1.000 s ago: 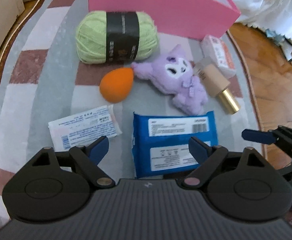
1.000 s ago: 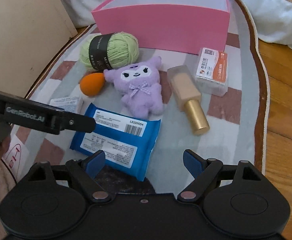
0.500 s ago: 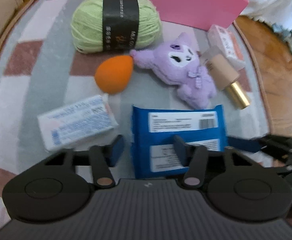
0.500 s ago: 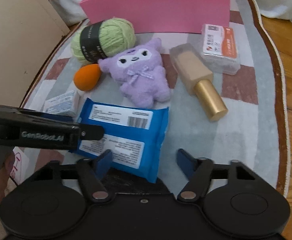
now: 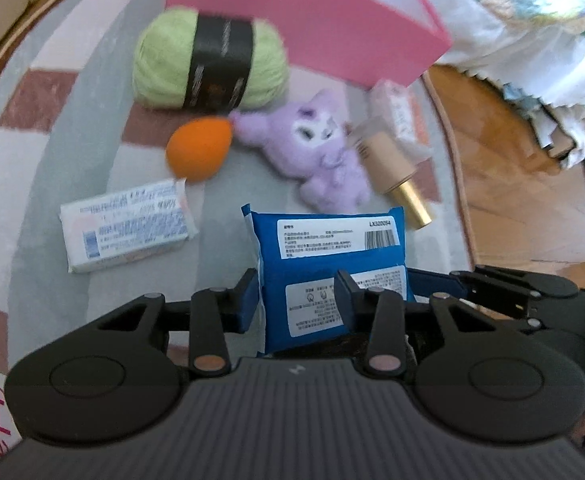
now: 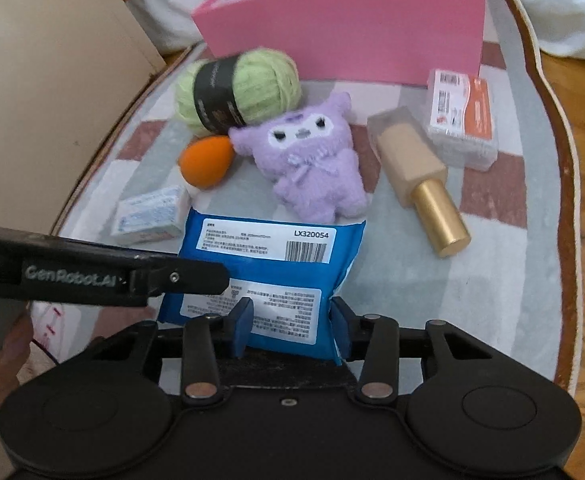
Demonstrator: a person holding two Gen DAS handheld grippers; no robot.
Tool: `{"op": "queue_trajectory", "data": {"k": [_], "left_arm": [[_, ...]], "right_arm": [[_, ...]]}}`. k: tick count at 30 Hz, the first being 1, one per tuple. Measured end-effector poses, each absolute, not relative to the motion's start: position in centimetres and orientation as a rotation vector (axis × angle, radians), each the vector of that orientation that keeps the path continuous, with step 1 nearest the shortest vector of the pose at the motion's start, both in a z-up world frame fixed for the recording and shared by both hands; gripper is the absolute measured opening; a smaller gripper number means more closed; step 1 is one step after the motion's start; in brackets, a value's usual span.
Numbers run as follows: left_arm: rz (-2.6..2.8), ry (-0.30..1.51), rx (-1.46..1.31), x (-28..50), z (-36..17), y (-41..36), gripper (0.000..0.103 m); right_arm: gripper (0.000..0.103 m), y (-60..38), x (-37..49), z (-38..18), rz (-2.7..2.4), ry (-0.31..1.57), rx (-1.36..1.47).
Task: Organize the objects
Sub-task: 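Lift the blue wet-wipe pack into the pink box and open the right tool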
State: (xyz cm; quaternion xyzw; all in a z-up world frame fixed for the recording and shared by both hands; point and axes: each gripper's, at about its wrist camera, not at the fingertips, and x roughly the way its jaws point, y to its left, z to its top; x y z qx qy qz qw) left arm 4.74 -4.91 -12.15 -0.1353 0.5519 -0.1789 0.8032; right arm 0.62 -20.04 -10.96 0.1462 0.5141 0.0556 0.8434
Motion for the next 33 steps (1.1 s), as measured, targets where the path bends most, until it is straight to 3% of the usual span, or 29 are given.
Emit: {"op": "queue_trajectory", "data": {"k": [6,18,26,33], "left_arm": [[-0.434,1.05,-0.297,5.4,-6.5,-5.2,0.039],[-0.442,0.851,-0.139,14.0,4.0,-8.0,0.039],[-0.449,0.855,-0.165,23.7,2.2,-9.4,0.039],[-0.433,0.957,-0.197,32.3,-3.5,-11.7,0.039]], "right_arm": [[0.059,-20.6,0.7,-6.6,0.132,0.996,0.251],[0.058,-23.6,5.8,4.0,0.174,0.788,0.063],[0.05,-27.0,13.2,5.3,0.167,0.743,-0.088],[0.05,-31.7,21.3,0.6,0.128,0.83,-0.016]]}}
